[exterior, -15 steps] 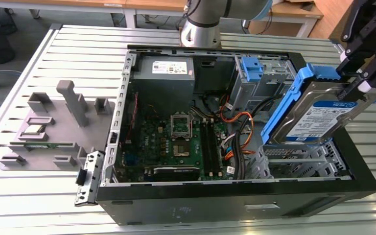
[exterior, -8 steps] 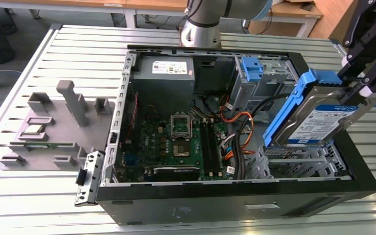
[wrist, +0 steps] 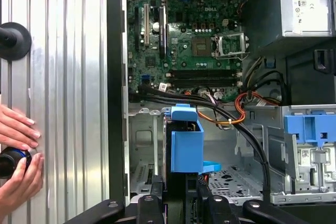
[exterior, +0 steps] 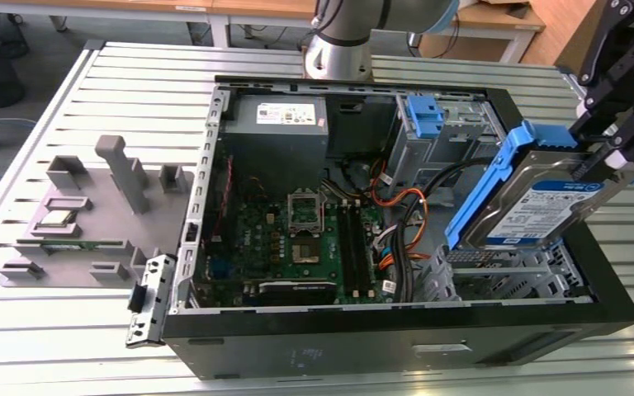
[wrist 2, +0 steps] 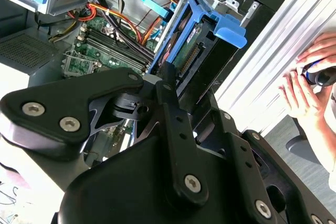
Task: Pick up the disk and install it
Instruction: 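Insert the disk into the insertion slot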
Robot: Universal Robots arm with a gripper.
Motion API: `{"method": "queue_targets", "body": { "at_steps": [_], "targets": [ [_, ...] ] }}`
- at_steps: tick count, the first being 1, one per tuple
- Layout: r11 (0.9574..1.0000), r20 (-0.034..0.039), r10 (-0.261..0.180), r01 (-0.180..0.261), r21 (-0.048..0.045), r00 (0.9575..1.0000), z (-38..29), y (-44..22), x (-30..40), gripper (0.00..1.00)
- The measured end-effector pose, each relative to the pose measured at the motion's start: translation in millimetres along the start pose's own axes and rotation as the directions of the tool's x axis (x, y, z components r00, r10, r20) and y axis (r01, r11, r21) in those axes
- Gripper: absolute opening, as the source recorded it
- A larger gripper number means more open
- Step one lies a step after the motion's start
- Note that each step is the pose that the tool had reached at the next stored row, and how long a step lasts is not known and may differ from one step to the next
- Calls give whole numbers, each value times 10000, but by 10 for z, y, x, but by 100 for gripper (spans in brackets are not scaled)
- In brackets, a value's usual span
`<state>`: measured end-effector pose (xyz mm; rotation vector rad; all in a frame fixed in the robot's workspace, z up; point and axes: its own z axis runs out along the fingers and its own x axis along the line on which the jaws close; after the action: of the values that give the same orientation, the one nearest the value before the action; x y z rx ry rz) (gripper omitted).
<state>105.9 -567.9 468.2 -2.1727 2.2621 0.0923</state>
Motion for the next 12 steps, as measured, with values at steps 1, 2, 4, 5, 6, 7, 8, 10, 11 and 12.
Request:
{"method": "queue_targets", "body": {
  "at_steps": [1, 2, 4, 5, 6, 7, 8, 10, 11, 12],
  "targets": [
    [10000, -1, 1, -1, 0, 10000, 6, -6, 0, 35],
    [10000, -1, 0, 0, 0, 10000, 16, -11, 0, 35],
    [10000, -1, 1, -1, 0, 10000, 39, -17, 1, 35],
    [10000, 0, 2, -2, 0, 10000, 45, -18, 2, 35],
    [10000, -1, 2, -2, 0, 10000, 46, -18, 2, 35],
    [10000, -2, 1, -1, 0, 10000, 46, -19, 2, 35],
    [10000, -2, 1, -1, 0, 10000, 46, -19, 2, 35],
    [10000, 0, 1, -1, 0, 10000, 51, -19, 2, 35],
    [10000, 1, 0, 0, 0, 10000, 59, -20, 2, 35],
    [10000, 0, 1, -1, 0, 10000, 66, -20, 2, 35]
  ]
}}
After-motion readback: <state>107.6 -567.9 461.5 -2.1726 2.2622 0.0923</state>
